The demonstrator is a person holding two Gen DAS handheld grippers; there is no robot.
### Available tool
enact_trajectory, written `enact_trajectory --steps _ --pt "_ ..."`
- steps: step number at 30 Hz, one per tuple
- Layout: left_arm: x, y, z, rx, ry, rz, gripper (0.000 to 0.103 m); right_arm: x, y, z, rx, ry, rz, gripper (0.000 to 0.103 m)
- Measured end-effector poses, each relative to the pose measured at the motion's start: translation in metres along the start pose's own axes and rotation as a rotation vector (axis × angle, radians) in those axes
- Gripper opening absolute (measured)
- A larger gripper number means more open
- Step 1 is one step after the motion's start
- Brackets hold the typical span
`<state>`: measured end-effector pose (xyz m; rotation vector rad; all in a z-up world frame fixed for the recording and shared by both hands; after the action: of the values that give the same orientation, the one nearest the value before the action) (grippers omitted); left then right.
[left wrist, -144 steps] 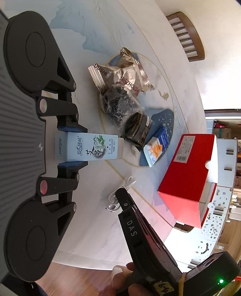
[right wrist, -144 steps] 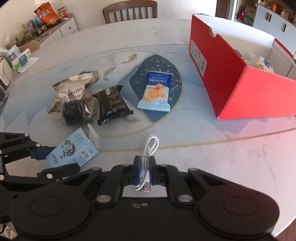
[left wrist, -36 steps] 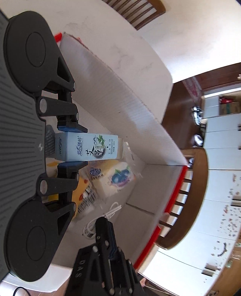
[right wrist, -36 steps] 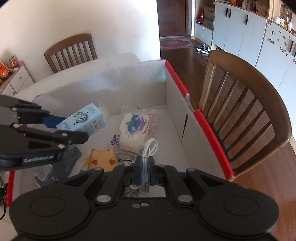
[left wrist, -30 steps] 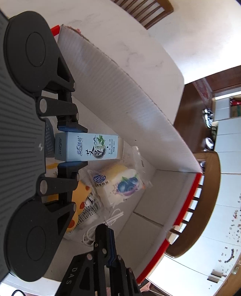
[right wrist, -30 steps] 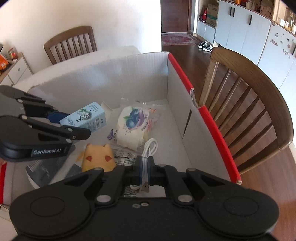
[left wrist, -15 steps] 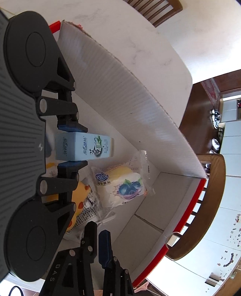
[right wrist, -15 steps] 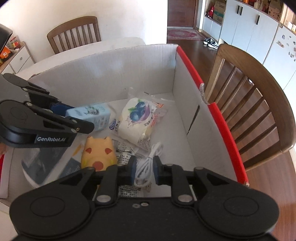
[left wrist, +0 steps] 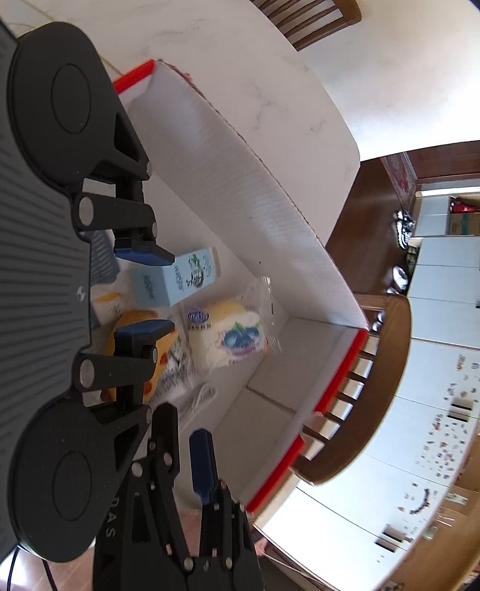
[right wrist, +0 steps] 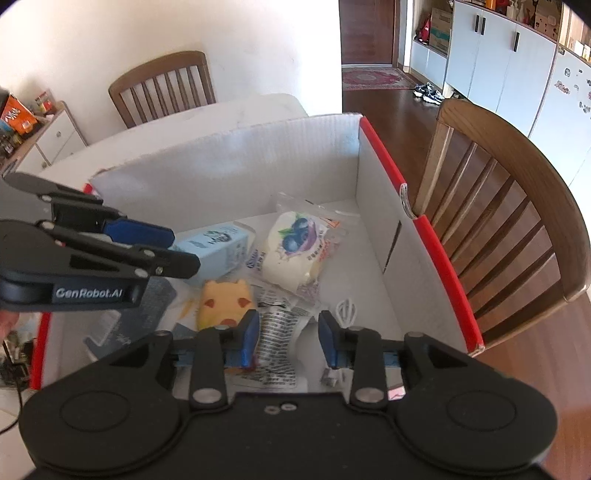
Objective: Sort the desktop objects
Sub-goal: 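Withdraw both grippers from the box back toward the remaining snacks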
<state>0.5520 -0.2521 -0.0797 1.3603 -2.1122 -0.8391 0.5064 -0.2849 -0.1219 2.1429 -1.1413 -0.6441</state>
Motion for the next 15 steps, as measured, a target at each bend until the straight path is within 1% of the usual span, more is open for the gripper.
enact_trajectory --steps 4,10,15 --pt "0.007 0.018 0.002 0.023 0.017 0.026 0.03 -0.007 0.011 -0.004 0.016 -0.006 -0.017 0.039" --pt "0.013 0.045 0.012 0.062 0.03 0.045 0.03 -0.018 0.026 -0.007 0.045 -0.019 -0.038 0.041" --pt "0.019 0.069 0.021 0.094 0.001 0.051 0.03 -0.031 0.036 -0.004 0.063 -0.022 -0.048 0.042"
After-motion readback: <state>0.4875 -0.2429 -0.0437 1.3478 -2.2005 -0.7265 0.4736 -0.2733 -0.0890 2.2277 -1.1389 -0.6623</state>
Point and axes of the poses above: each gripper's, at about its wrist camera, not at the fingertips, and y roughly against the way its jaws point, x to its right, z to its underside, the point moved 10 cm from there along -y, roughly the way its jaws point, and after that the axes turned 12 degrees about x, right-handed, at the moved point
